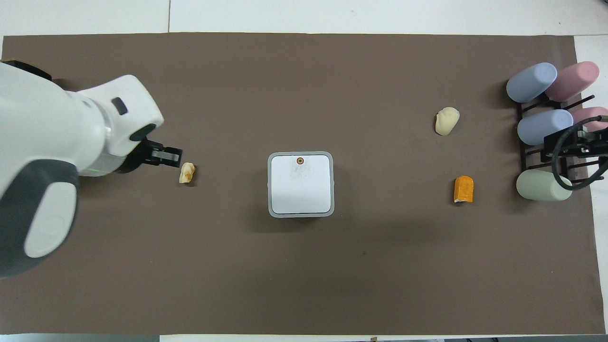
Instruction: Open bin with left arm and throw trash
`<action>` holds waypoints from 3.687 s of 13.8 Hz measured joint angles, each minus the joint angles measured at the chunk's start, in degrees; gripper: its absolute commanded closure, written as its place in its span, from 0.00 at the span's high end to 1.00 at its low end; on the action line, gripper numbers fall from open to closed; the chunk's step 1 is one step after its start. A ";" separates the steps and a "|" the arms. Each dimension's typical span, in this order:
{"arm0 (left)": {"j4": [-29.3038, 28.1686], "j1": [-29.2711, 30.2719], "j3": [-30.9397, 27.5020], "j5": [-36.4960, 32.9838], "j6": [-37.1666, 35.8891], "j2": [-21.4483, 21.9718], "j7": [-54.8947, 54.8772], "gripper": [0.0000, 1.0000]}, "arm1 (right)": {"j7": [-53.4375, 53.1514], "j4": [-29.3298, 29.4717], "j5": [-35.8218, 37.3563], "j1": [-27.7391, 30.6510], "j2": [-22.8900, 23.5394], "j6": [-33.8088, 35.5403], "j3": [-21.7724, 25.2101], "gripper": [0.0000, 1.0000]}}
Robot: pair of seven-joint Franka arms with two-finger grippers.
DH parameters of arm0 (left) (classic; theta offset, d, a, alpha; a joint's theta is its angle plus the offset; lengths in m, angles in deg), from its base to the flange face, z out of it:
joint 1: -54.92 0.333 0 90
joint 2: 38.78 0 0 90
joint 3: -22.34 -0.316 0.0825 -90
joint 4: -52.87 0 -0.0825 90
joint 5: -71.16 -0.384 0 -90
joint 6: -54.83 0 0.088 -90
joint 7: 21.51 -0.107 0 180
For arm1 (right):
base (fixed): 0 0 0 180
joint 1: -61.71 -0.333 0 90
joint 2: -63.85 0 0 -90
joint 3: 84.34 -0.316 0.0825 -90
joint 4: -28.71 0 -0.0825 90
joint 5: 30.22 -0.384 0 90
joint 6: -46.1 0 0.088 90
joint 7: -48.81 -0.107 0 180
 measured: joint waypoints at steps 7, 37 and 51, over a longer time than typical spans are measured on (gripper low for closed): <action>-7.84 -11.24 0.39 0.03 26.47 -5.66 4.22 0.00 | 0.05 -24.79 -1.62 -0.78 -3.64 -24.54 -0.01 1.00; -9.82 2.00 -1.37 0.02 3.46 0.19 5.79 1.00 | -2.32 -25.04 -1.92 -6.55 4.94 -30.03 -0.10 0.00; 6.50 19.64 -1.38 -0.28 -9.40 -0.35 -8.14 1.00 | -53.59 -12.40 -16.68 -34.26 12.04 -41.68 -0.61 0.65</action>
